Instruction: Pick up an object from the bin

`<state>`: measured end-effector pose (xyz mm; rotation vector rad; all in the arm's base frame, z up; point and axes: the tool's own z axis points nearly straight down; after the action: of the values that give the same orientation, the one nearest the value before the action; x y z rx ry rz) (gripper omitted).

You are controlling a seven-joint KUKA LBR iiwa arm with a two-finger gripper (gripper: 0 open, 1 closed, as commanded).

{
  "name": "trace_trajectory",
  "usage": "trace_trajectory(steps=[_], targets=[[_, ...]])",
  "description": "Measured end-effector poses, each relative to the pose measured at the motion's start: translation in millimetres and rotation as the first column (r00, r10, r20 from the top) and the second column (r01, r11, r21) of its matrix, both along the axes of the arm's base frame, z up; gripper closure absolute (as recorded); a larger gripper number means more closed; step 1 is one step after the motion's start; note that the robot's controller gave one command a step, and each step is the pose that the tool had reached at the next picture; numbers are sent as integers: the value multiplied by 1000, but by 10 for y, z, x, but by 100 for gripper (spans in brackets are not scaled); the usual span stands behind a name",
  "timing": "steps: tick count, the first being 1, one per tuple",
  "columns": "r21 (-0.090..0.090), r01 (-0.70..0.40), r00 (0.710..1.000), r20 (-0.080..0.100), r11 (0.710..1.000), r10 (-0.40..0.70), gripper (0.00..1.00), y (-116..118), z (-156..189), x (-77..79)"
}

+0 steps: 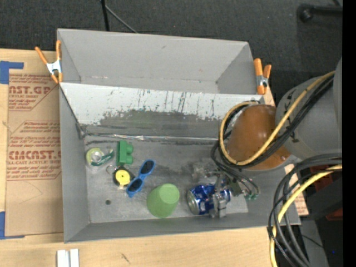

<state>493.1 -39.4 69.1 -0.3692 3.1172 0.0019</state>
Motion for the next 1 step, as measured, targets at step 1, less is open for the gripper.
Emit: trace_trajectory(steps=[1], targets=[[0,0,1000,3,1000,0,0,5,2,8]])
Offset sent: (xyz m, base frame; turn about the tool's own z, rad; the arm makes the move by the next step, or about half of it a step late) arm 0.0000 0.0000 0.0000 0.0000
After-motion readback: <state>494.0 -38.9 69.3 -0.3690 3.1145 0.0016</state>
